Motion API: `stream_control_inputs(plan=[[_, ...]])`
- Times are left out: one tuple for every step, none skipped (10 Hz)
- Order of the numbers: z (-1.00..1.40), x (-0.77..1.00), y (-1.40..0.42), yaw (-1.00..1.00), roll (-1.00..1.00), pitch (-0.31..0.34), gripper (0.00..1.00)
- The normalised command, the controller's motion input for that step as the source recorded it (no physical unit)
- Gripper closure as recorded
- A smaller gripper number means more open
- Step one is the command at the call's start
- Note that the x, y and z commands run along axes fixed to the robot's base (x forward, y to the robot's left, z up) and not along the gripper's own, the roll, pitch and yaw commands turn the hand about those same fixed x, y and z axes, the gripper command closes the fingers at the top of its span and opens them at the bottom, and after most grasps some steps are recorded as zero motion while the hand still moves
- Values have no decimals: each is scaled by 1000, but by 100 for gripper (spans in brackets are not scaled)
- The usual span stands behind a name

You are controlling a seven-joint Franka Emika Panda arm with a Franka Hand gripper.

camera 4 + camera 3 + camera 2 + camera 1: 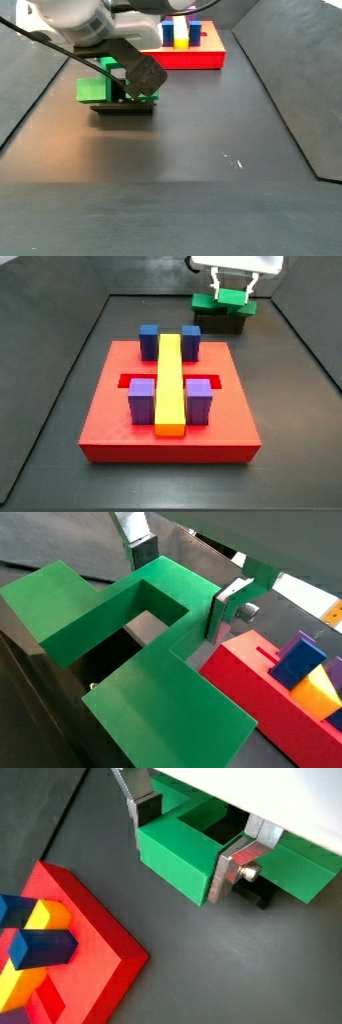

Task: Pick up the green object. Move up. Place the green object on the fixture. Regrasp the green object. Move to above the board. Insert the green object.
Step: Place the green object on the fixture.

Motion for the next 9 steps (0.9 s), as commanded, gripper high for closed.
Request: stream_control_inputs(plan=[[-166,-100,-83,151,-203,-323,100],[-166,-86,0,163,-180,-240,100],[-229,-111,17,166,-86,-234,100],[-240,-60,143,120,-14,-169,100],[-154,-77,183,43,0,-97,100],[0,0,54,0,49,0,100],[-29,0,0,0,0,0,100],[-100,-189,-29,37,0,-100,100],[-257,-371,-209,237,0,-186,100]])
